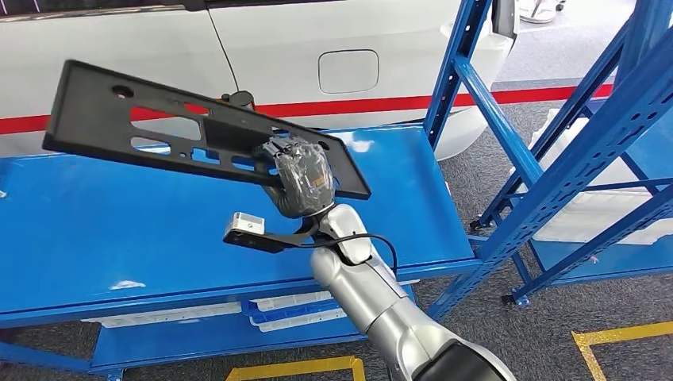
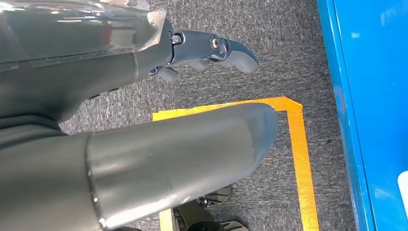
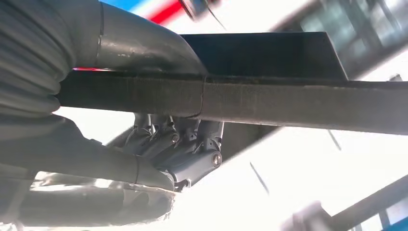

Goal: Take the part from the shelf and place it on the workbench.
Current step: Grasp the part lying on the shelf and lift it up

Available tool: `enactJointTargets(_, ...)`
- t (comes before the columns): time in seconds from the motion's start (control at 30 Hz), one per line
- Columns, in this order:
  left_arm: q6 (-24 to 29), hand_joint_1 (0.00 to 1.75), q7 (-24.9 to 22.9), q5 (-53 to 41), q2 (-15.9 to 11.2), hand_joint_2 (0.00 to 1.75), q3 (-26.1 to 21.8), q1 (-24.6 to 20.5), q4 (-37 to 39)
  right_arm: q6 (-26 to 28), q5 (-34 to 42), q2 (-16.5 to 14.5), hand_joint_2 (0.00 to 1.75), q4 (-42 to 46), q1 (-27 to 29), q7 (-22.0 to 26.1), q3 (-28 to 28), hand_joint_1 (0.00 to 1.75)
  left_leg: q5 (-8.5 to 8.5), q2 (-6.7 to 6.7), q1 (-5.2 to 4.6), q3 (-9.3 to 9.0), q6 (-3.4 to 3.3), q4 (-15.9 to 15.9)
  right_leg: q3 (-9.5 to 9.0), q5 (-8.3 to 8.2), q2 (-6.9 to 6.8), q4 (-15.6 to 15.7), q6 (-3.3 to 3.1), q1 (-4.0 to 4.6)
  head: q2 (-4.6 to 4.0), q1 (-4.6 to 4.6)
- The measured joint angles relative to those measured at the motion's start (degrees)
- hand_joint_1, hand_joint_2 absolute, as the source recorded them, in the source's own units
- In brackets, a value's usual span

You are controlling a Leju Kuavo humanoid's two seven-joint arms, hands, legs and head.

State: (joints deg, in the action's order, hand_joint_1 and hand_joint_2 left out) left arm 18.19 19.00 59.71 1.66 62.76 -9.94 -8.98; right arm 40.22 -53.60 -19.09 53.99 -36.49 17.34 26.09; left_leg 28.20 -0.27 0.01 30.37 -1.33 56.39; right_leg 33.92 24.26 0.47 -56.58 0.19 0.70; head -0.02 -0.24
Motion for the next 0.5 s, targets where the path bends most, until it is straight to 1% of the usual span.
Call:
enactJointTargets(0.07,0.00,0.00,0.09,-0.03,0.00,1.75,0.31,-0.02,0.00,0.00,1.26,0.43,1.75,4.38,0.00,1.16,-0.67,1.75,0.00,0.00,0.00,0.00,0.00,0.00,0.01,0.00,0.00,0.00,0.00,0.00,0.00,0.00)
enactJointTargets(0.13,0.00,0.00,0.20,0.05,0.00,1.75,0.51,0.00,0.00,-0.01,2.45,0.65,1.75,8.24,0.16,2.79,-1.62,1.75,0.00,0.00,0.00,0.03,0.00,0.00,0.04,0.00,0.00,0.00,0.00,0.00,0.00,0.00)
enactJointTargets(0.2,-0.02,0.00,0.62,0.26,0.00,1.75,0.58,0.05,0.00,-0.69,6.48,0.84,1.75,11.84,0.37,4.34,-2.47,1.75,0.02,0.00,0.00,0.06,0.02,0.00,0.06,0.00,0.00,0.00,0.00,0.00,0.00,0.00)
enactJointTargets(0.27,-0.07,0.00,1.26,0.58,0.00,1.75,0.58,0.16,0.00,-2.94,14.48,1.25,1.75,15.15,0.70,5.16,-2.67,1.75,0.03,-0.02,0.01,0.06,0.04,0.00,0.07,0.00,-0.01,0.00,0.00,0.00,0.00,0.00)
enactJointTargets(0.4,-0.16,0.00,2.19,1.07,-0.01,1.75,0.58,0.67,0.00,-9.77,32.26,2.74,1.75,22.28,2.75,7.21,-2.83,1.75,0.04,-0.01,0.00,0.07,0.04,0.00,0.08,0.01,0.02,0.00,0.00,0.00,0.00,0.01)
enactJointTargets(0.5,-0.11,0.00,2.52,1.11,-0.06,1.75,0.58,0.89,0.00,-13.48,39.82,4.21,1.75,27.21,4.71,8.42,-2.83,1.75,0.06,-0.01,0.00,0.08,0.02,0.00,0.08,0.01,0.03,0.00,0.01,0.00,0.00,0.00)
